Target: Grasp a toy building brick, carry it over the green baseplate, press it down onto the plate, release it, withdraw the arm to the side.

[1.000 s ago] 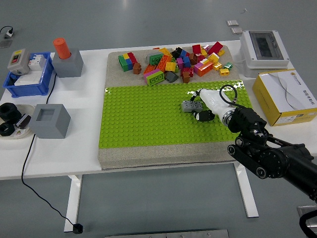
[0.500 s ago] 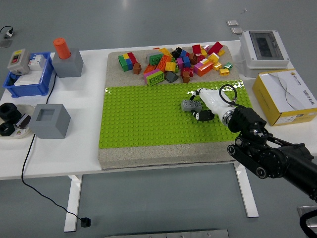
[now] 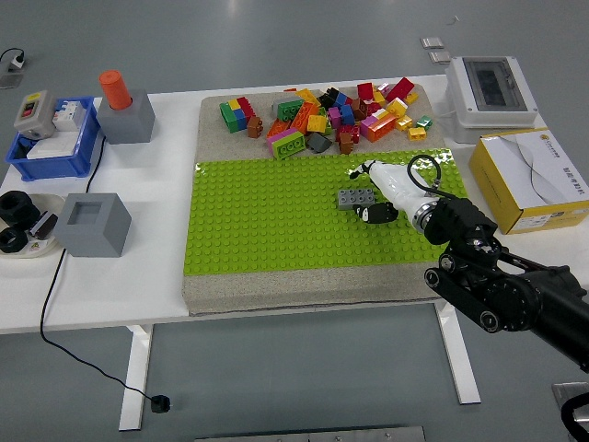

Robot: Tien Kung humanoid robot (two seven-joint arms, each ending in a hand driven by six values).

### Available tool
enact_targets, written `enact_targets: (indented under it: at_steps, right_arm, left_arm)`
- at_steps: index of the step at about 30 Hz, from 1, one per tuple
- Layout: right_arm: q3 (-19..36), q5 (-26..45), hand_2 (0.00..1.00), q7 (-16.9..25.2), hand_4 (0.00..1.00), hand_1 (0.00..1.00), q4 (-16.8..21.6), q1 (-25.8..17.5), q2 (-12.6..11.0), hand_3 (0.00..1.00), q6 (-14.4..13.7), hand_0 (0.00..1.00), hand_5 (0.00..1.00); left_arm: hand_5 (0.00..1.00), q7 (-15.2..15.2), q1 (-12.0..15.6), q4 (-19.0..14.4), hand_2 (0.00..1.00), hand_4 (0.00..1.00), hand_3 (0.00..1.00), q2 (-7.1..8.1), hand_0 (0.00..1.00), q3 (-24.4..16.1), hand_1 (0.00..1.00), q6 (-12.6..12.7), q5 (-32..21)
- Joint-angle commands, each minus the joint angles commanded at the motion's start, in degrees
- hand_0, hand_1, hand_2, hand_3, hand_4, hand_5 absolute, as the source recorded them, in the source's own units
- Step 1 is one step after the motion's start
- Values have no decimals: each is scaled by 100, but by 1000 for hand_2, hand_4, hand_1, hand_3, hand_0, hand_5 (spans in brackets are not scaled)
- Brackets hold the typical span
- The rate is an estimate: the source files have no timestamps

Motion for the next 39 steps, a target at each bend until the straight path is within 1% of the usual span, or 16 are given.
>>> enact_targets:
  at_steps: [3, 4, 6, 9, 10, 15, 16, 21, 24, 30, 33, 34, 39]
  right_arm:
    - [217, -194, 920, -26, 696, 749, 430, -120, -229, 760, -15, 433, 179]
    - [264, -271, 917, -34, 724, 756, 549, -148, -288, 720, -14, 442, 216]
    - [338, -484, 917, -55, 724, 756, 827, -207, -418, 720, 7, 442, 216]
    - [320, -695, 917, -63, 724, 756, 1044, -240, -506, 720, 43, 442, 216]
    - [300, -740, 921, -63, 743, 767, 1060, -243, -517, 667, 54, 452, 352]
    - [177, -883, 921, -44, 743, 767, 1017, -235, -508, 667, 68, 452, 352]
    - [152, -908, 927, -35, 742, 780, 998, -230, -501, 658, 59, 463, 390]
    - [49, -910, 927, 0, 742, 780, 888, -197, -482, 658, 26, 463, 390]
    - [-45, -847, 931, 46, 739, 781, 743, -169, -446, 657, -18, 464, 398]
    - [-210, -772, 933, 117, 731, 779, 316, -146, -328, 658, -73, 460, 388]
    - [-278, -772, 933, 129, 731, 779, 185, -141, -296, 658, -79, 460, 388]
    - [-288, -774, 934, 130, 747, 780, 168, -139, -290, 656, -79, 461, 363]
    - [-348, -765, 934, 136, 747, 780, 96, -109, -263, 656, -83, 461, 363]
  left_arm:
    - [246, -2, 7, 0, 583, 637, 670, 1, 656, 0, 603, 2, -13]
    - [246, -4, 9, 0, 583, 637, 670, 1, 656, 3, 603, 2, -21]
    - [246, -8, 15, 0, 583, 637, 670, -1, 656, 12, 603, 2, -40]
    - [246, -8, 20, 0, 583, 637, 670, -1, 656, 15, 603, 0, -43]
    - [245, -10, 20, 0, 583, 636, 670, -2, 655, 18, 603, 0, -44]
    - [245, -26, 12, 0, 583, 636, 670, -5, 655, 28, 603, -2, -48]
    - [245, -26, 10, 0, 583, 636, 669, -6, 656, 29, 603, -2, -48]
    - [245, -18, 0, 0, 583, 636, 669, -4, 656, 32, 603, -3, -54]
    - [245, -14, -10, 0, 583, 636, 669, 0, 655, 20, 603, -2, -41]
    - [246, -11, -24, 0, 583, 636, 669, -4, 655, 30, 604, -3, -42]
    - [246, -6, -23, 0, 583, 636, 669, -2, 655, 35, 604, -3, -47]
    - [246, -3, -24, 0, 583, 635, 669, -1, 655, 33, 603, -3, -45]
    - [246, -2, -35, 0, 583, 635, 669, 3, 655, 36, 603, -2, -38]
